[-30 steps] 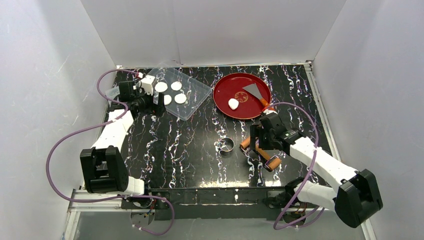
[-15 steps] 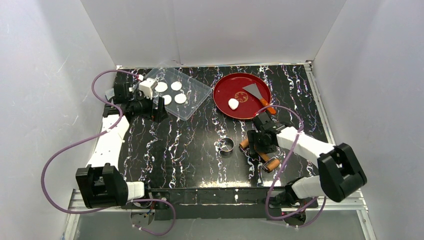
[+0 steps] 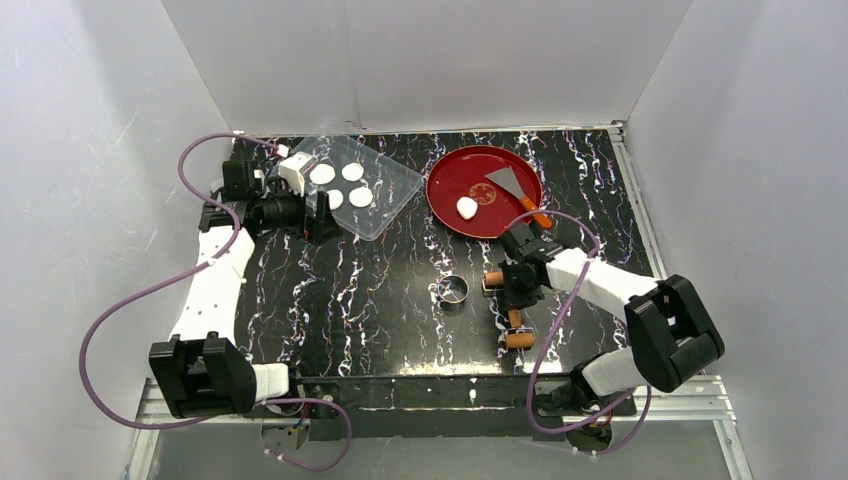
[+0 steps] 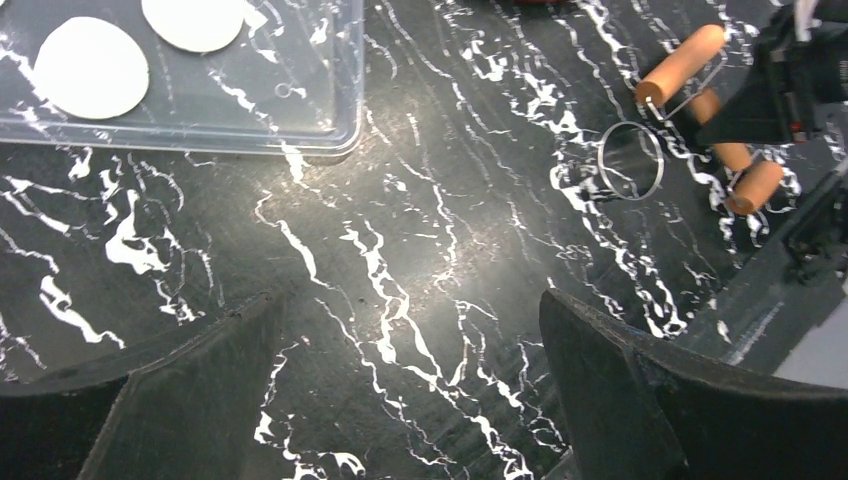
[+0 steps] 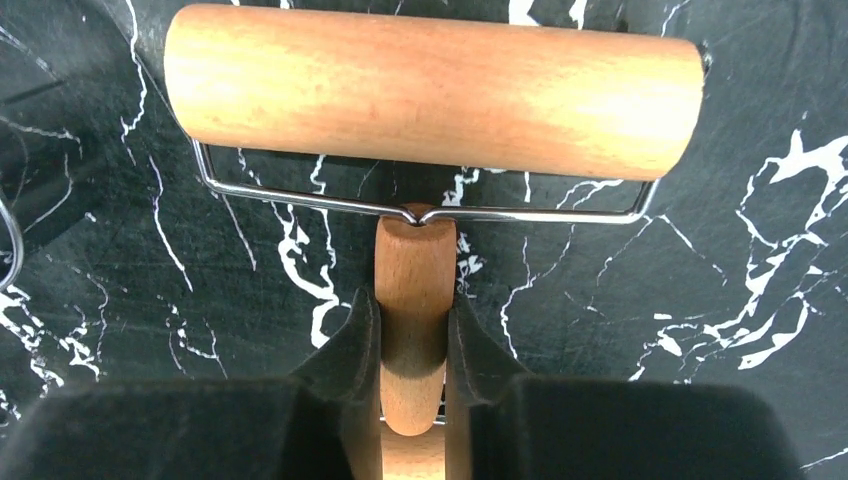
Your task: Roll out the dumpling wrappers from the dough
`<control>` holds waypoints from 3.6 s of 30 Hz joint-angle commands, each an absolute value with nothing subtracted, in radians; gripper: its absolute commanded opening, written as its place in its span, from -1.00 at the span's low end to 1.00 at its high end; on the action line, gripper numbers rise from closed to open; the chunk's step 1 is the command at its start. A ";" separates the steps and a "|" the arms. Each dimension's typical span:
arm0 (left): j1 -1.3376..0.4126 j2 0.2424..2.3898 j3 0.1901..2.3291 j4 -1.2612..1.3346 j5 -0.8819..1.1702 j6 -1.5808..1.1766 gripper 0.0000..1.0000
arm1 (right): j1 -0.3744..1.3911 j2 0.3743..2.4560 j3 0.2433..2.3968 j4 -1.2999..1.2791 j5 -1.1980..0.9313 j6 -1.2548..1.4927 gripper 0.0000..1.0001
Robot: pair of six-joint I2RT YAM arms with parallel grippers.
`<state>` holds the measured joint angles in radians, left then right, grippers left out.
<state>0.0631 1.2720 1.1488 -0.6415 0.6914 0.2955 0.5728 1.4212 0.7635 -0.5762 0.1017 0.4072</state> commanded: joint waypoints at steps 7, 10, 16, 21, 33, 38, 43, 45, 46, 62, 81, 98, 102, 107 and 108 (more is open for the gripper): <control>-0.048 1.234 1.289 -0.804 0.898 0.348 0.99 | 0.578 1.258 0.930 -0.702 -0.198 0.394 -0.97; -0.165 1.218 1.335 -0.827 0.808 0.383 0.99 | 0.578 1.246 1.023 -0.718 -0.310 0.400 -0.97; -0.282 1.209 1.491 -0.995 0.744 0.525 0.99 | 0.594 1.337 1.223 -0.651 -0.553 0.463 -0.97; -0.412 1.145 1.546 -1.053 0.602 0.685 0.99 | 0.664 1.568 1.495 -0.664 -0.704 0.495 -0.97; -0.508 1.118 1.572 -1.270 0.456 1.296 0.99 | 0.795 1.830 1.905 -0.731 -0.827 0.532 -0.97; -0.508 1.129 1.554 -1.274 0.494 1.365 0.99 | 0.829 1.801 1.841 -0.694 -0.836 0.538 -0.97; -0.508 1.153 1.563 -1.255 0.565 1.375 0.99 | 0.848 1.793 1.828 -0.665 -0.841 0.556 -0.97; -0.508 1.151 1.550 -1.243 0.558 1.365 0.99 | 0.850 1.777 1.816 -0.637 -0.841 0.573 -0.97; -0.508 1.150 1.538 -1.241 0.552 1.365 0.99 | 0.853 1.769 1.808 -0.621 -0.841 0.580 -0.97; -0.508 1.165 1.465 -1.191 0.551 1.362 0.24 | 0.872 1.737 1.721 -0.410 -0.917 0.692 -0.97; -0.506 1.175 1.421 -1.205 0.446 1.461 0.19 | 0.873 1.709 1.704 -0.375 -0.916 0.711 -0.97; -0.508 1.124 1.210 -0.983 0.447 1.089 -1.00 | 0.882 1.693 1.644 -0.370 -0.799 0.594 -0.47; -0.506 1.093 1.131 -0.929 0.428 1.042 -1.00 | 0.882 1.687 1.565 -0.303 -0.808 0.592 -0.19; -0.507 1.094 1.067 -0.914 0.428 1.001 -1.00 | 0.882 1.693 1.559 -0.291 -0.782 0.576 -0.02; -0.506 1.089 1.047 -0.909 0.427 0.998 -1.00 | 0.882 1.696 1.560 -0.302 -0.769 0.571 -0.01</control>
<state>-0.5091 1.1072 1.0977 -0.9089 0.4316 1.0603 0.8749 1.7687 1.5406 -0.3992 -0.7410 0.6071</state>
